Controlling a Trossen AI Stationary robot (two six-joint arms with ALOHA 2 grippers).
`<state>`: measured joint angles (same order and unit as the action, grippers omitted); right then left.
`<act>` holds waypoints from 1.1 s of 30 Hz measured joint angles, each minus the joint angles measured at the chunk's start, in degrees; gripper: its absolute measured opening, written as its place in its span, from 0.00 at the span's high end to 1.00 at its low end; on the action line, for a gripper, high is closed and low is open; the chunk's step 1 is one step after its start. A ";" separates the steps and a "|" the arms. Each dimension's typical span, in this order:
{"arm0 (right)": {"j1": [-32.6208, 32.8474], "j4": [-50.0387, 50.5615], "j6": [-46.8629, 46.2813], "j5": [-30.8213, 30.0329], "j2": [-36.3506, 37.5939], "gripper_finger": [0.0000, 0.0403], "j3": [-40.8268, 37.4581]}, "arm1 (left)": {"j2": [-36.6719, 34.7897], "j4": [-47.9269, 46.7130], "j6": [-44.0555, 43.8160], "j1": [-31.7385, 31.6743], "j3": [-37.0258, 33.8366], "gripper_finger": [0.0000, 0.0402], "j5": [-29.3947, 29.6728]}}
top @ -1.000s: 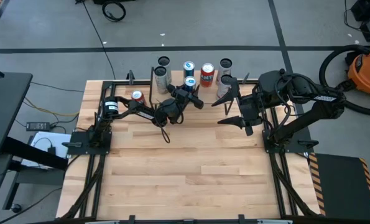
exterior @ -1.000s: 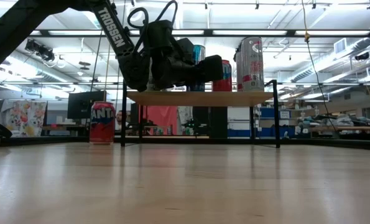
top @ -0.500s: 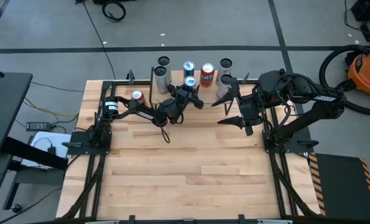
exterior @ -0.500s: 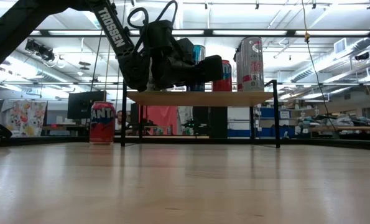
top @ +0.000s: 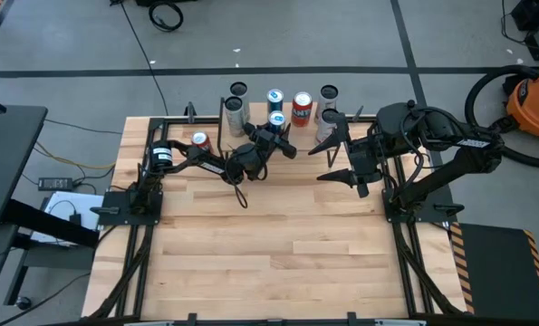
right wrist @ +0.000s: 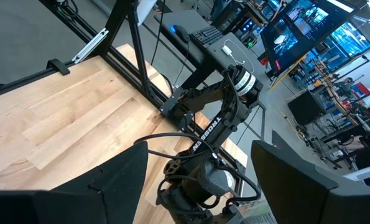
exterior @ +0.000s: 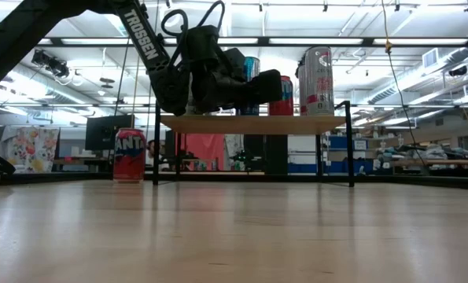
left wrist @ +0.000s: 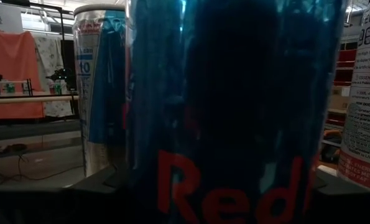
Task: Place canned beverage on shelf
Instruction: Put the blue soda can on the shelf aligned with the other blue soda can
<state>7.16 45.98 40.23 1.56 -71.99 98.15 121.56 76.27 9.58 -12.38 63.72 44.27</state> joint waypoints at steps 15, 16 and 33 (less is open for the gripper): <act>0.00 -0.01 0.00 0.01 0.00 0.27 0.00 | -0.05 0.12 -7.52 -0.31 0.02 0.37 0.06; 0.00 0.00 0.00 0.01 0.00 0.27 0.00 | -0.09 0.18 -8.80 -0.31 0.02 0.37 0.17; 0.00 0.00 0.00 0.00 0.00 0.27 0.00 | -0.09 -2.97 -4.00 -0.37 0.04 0.37 0.85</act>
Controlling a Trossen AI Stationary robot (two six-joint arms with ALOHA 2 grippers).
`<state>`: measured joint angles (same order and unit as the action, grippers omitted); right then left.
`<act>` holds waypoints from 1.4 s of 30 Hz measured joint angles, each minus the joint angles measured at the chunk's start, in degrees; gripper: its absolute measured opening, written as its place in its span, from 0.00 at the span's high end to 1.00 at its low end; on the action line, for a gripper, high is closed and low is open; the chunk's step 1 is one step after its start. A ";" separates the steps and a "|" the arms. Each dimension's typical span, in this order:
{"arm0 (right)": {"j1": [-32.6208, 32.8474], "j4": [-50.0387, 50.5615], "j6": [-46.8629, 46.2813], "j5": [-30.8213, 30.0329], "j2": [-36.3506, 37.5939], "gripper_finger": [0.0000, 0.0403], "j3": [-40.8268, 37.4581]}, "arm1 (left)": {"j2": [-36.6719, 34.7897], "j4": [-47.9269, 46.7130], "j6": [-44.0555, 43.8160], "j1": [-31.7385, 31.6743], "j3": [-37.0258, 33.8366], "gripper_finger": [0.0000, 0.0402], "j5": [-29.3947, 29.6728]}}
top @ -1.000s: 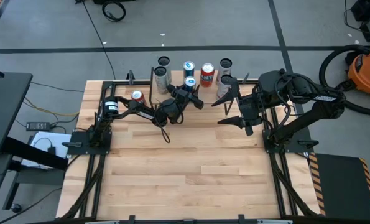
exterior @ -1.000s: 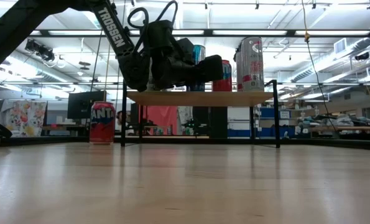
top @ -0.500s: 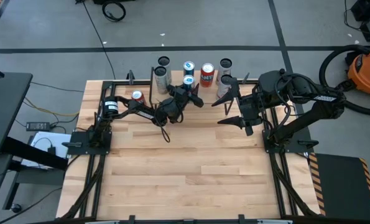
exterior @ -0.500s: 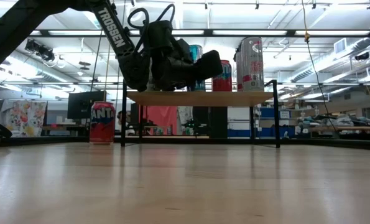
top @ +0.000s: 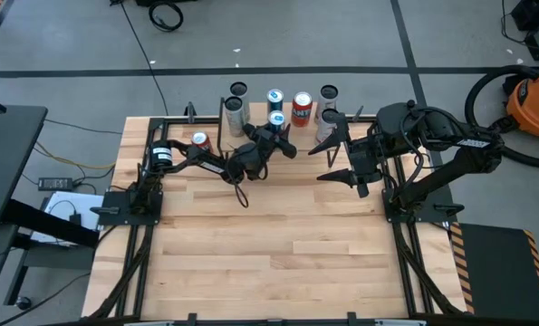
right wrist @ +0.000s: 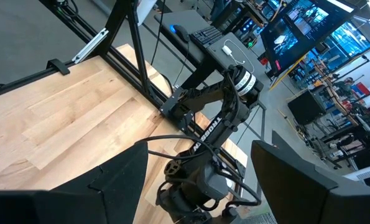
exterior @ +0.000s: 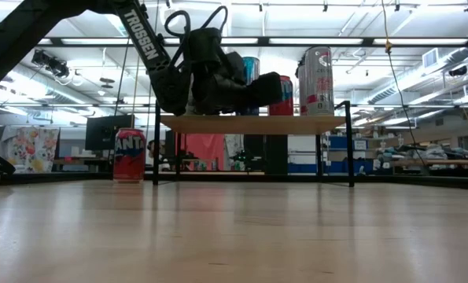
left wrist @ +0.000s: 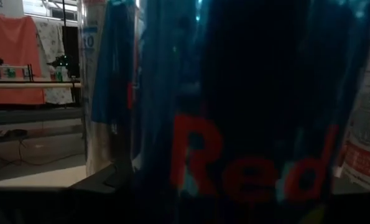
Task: Place canned beverage on shelf
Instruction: Put the blue soda can on the shelf aligned with the other blue soda can
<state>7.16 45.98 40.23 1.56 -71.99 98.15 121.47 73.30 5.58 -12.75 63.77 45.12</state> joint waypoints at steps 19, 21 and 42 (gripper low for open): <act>0.00 0.19 -0.22 0.00 0.00 0.27 0.00 | -0.02 0.67 1.66 -0.02 -0.02 0.23 -0.07; 0.00 0.86 -0.22 0.02 0.00 0.27 0.00 | -0.02 0.65 1.64 -0.02 -0.02 0.22 -0.07; 0.00 1.60 -0.04 0.01 -0.01 0.27 0.00 | -0.09 6.70 10.69 2.59 -0.02 0.22 6.17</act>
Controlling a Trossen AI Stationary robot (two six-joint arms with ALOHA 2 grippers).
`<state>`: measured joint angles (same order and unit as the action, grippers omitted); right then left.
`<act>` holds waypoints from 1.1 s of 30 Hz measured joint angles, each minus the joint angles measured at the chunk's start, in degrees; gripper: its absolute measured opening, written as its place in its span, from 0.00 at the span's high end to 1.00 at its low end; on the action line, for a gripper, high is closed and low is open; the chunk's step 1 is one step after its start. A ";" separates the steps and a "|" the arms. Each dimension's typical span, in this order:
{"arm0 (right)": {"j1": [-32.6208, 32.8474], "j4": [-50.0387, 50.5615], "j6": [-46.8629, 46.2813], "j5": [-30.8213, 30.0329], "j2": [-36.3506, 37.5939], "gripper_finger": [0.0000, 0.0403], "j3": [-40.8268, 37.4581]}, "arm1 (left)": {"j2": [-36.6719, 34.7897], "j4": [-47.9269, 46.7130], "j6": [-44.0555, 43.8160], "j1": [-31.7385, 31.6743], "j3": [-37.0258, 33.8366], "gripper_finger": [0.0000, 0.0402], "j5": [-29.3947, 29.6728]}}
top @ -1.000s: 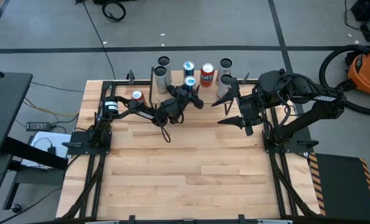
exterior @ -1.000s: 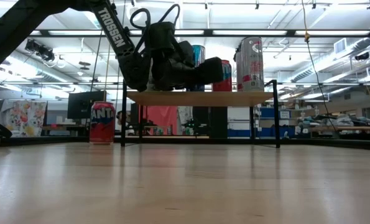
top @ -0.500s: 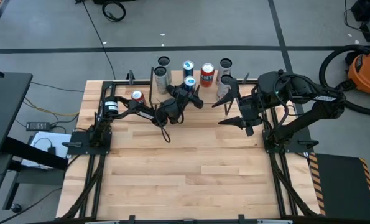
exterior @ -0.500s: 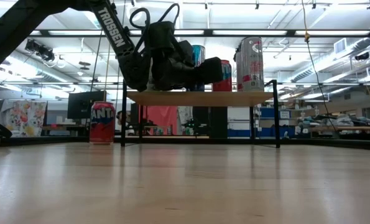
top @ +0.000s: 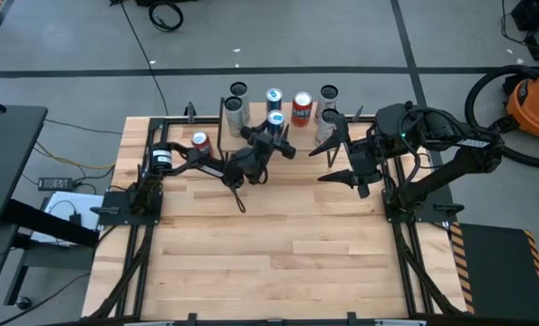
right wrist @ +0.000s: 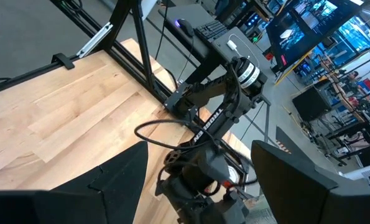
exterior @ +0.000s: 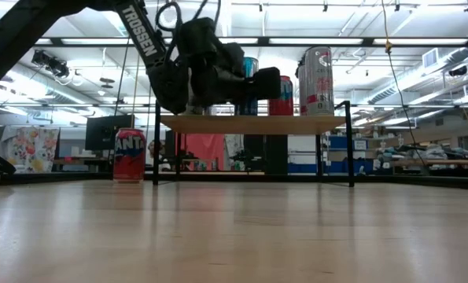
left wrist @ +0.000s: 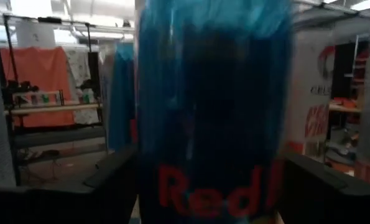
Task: Place canned beverage on shelf
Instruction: Put the blue soda can on the shelf aligned with the other blue soda can
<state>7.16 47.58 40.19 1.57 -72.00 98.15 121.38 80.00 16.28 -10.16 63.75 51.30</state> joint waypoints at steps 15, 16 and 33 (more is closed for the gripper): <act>0.00 -0.03 0.00 0.01 0.01 0.27 0.00 | -0.02 1.69 8.25 2.70 1.13 0.22 5.69; -0.01 -0.03 0.00 -0.01 0.00 0.27 0.00 | -0.02 1.71 9.59 2.87 1.58 0.22 7.26; 0.00 0.04 -0.16 0.02 0.01 0.27 0.00 | -0.02 1.19 19.77 5.07 5.73 0.22 16.42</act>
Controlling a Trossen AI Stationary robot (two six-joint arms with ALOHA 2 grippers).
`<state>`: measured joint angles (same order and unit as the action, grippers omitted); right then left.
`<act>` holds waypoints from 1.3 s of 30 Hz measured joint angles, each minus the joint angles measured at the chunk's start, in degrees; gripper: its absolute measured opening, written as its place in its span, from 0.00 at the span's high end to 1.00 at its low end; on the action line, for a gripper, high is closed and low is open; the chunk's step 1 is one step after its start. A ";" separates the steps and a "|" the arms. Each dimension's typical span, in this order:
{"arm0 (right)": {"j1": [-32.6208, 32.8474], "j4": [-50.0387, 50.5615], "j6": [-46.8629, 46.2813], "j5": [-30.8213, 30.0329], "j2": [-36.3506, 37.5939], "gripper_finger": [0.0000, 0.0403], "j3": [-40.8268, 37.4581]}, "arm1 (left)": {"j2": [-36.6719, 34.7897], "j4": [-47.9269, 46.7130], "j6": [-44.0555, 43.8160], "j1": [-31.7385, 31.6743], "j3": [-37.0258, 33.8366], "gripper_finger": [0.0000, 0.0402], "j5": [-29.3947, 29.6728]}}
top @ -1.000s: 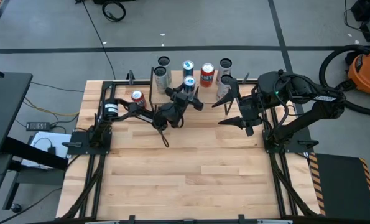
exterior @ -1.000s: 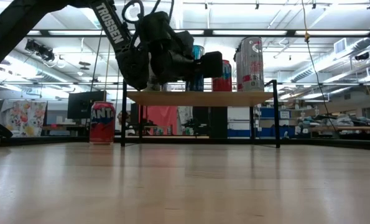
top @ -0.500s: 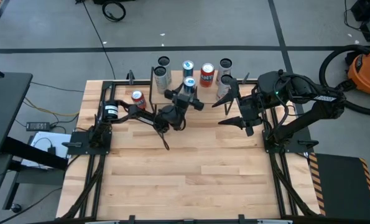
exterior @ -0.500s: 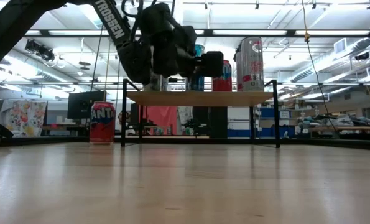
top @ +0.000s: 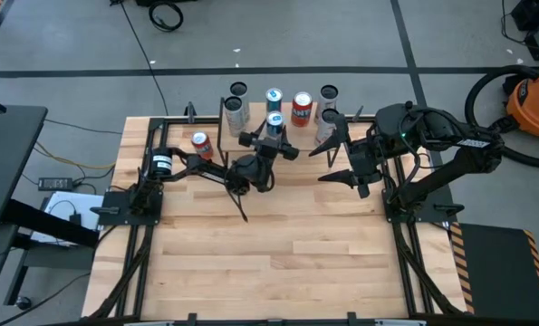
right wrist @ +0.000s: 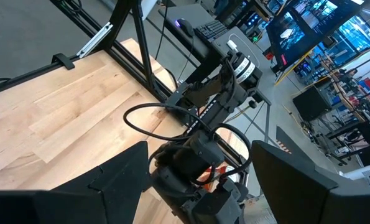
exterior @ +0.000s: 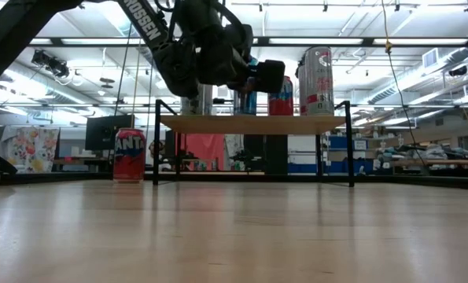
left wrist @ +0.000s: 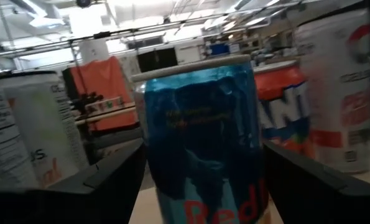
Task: Place canned beverage on shelf
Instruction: Put the blue soda can on the shelf aligned with the other blue soda can
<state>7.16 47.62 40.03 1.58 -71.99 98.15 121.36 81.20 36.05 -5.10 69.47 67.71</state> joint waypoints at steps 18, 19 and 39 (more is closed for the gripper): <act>0.00 0.21 -0.11 0.00 -0.02 0.27 0.00 | -0.95 1.36 3.41 0.19 0.01 0.22 -0.52; 0.00 0.24 -0.10 0.00 -0.02 0.27 0.00 | -1.05 1.44 3.42 0.19 0.04 0.22 -0.62; 0.00 1.81 -0.02 0.02 -0.02 0.27 0.00 | -1.09 6.60 4.41 0.19 0.04 0.22 -4.19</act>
<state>7.16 49.43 40.01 1.61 -72.01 98.15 120.27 87.80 40.45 -4.91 69.52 63.53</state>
